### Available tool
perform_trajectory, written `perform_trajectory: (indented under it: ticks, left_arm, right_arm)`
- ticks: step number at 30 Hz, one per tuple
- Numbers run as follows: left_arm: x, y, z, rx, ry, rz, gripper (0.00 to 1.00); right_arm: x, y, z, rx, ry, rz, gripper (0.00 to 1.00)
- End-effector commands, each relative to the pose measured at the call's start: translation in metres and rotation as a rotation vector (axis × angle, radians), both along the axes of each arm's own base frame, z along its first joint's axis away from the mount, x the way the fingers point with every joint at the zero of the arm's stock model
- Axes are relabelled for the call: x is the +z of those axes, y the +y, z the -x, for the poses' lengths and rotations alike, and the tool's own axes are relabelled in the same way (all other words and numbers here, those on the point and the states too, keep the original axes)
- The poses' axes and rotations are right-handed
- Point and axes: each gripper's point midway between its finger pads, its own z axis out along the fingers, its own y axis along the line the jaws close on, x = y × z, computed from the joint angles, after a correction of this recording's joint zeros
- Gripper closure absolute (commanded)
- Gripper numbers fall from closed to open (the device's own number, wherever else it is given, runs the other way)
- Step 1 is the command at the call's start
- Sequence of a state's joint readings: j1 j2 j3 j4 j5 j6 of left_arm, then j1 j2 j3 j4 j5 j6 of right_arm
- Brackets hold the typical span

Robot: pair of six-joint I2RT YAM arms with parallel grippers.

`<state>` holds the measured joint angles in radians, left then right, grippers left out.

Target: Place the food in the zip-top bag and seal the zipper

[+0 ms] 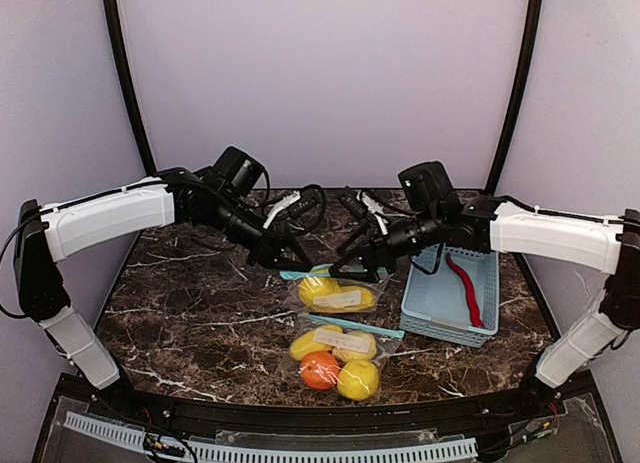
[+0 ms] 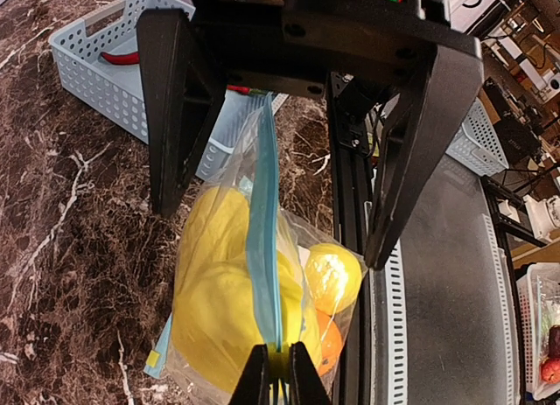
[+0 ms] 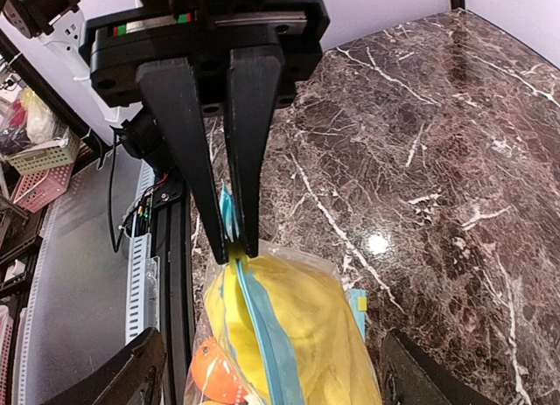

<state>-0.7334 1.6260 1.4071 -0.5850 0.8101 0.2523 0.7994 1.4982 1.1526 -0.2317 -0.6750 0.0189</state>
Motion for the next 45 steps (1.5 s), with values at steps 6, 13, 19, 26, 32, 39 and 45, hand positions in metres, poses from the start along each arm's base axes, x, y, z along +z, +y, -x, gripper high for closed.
perform_trajectory:
  ticks: [6,13,19,26,32,39,45]
  left_arm:
    - [0.034,0.002,0.018,-0.036,0.026,0.074,0.99]
    - [0.045,-0.002,0.013,-0.006,0.013,0.104,0.99]
    - [0.046,-0.004,0.013,-0.005,0.026,0.121,0.99]
    - [0.034,-0.002,0.014,0.002,0.039,0.093,0.99]
    - [0.024,0.003,0.014,0.019,0.037,0.062,0.99]
    - [0.015,0.007,0.011,0.063,0.024,0.06,0.46]
    - [0.008,0.015,0.015,0.08,0.025,0.065,0.04]
  right_arm:
    - [-0.011,0.025,0.009,0.055,0.004,-0.025,0.17]
    - [-0.016,0.035,0.012,0.06,0.021,-0.019,0.2]
    - [-0.027,0.036,0.007,0.01,0.036,0.014,0.48]
    - [-0.03,0.034,-0.002,-0.037,0.017,0.037,0.74]
    - [-0.029,0.034,0.0,-0.03,0.027,0.034,0.92]
    - [-0.027,0.032,0.003,-0.012,0.055,0.019,1.0]
    - [-0.021,0.028,0.006,0.025,0.095,-0.011,1.0]
